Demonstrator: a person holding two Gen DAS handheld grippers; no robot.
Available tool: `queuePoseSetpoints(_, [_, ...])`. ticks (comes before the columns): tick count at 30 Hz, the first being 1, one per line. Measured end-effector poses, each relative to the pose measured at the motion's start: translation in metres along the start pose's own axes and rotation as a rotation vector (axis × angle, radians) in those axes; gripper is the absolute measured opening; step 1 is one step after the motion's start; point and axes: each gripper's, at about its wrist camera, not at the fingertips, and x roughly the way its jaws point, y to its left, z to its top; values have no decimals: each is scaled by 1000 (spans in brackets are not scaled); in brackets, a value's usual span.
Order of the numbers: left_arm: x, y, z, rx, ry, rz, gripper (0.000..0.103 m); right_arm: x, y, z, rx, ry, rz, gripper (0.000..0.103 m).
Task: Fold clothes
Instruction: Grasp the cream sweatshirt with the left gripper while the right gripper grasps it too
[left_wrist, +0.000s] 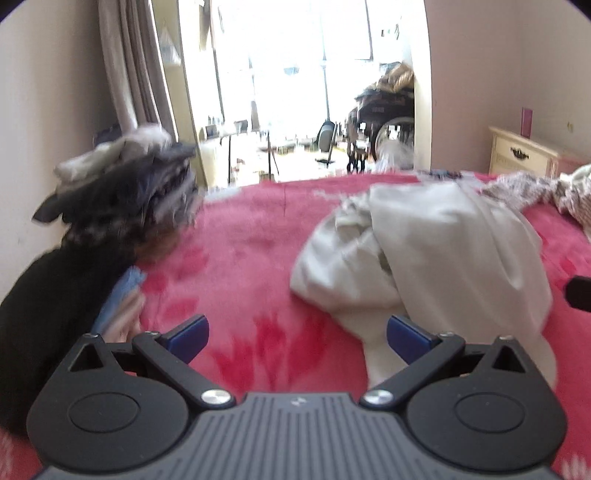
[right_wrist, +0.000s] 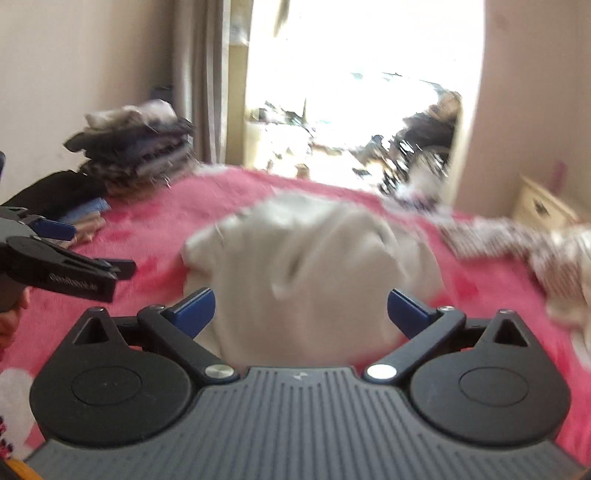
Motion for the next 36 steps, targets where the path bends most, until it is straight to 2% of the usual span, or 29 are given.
queuePoseSetpoints(2, [16,-1,8,10,-18,5,102,18,0,16,-37,-26,29,102])
queuePoseSetpoints(4, [31,-2,15,-1,-13,12,102,44,-3,35,-26,-18,46,102])
queuePoseSetpoints(7, [50,-4,21,-37,11,9,95,93,-3,59,-8,12,45,102])
queuePoseSetpoints(9, [57,-7,17,-47,23,4,89,126,1,68,-6,66,68,102])
queuePoseSetpoints(11, [63,-11,12,-32,38,-5,77,153,11,69,-5,116,70,102])
queuePoseSetpoints(13, [68,-15,8,-11,51,-14,70,177,22,66,-51,203,85,100])
queuePoseSetpoints(15, [70,-18,5,10,52,-23,66,192,30,56,-106,275,52,89])
queuePoseSetpoints(16, [70,-19,5,16,48,-30,66,188,29,53,-129,275,47,68])
queuePoseSetpoints(17, [69,-20,4,22,43,-42,66,180,25,49,-151,266,50,55])
queuePoseSetpoints(18, [69,-21,4,29,37,-56,66,173,22,46,-172,257,52,50])
queuePoseSetpoints(20, [69,-25,5,43,26,-91,69,151,13,46,-212,224,42,25])
queuePoseSetpoints(21, [70,-28,6,52,21,-111,70,139,5,47,-225,208,21,25])
queuePoseSetpoints(23, [72,-34,7,69,10,-144,81,120,-22,49,-203,191,-13,21])
queuePoseSetpoints(27, [83,-60,11,149,12,-151,81,84,-72,39,-135,186,-126,18])
queuePoseSetpoints(29, [83,-67,11,146,23,-178,80,73,-97,31,-77,197,-172,17])
queuePoseSetpoints(33, [78,-77,9,124,52,-247,80,52,-136,8,70,254,-240,16])
queuePoseSetpoints(36, [68,-84,0,152,67,-300,80,39,-162,-22,235,364,-253,18])
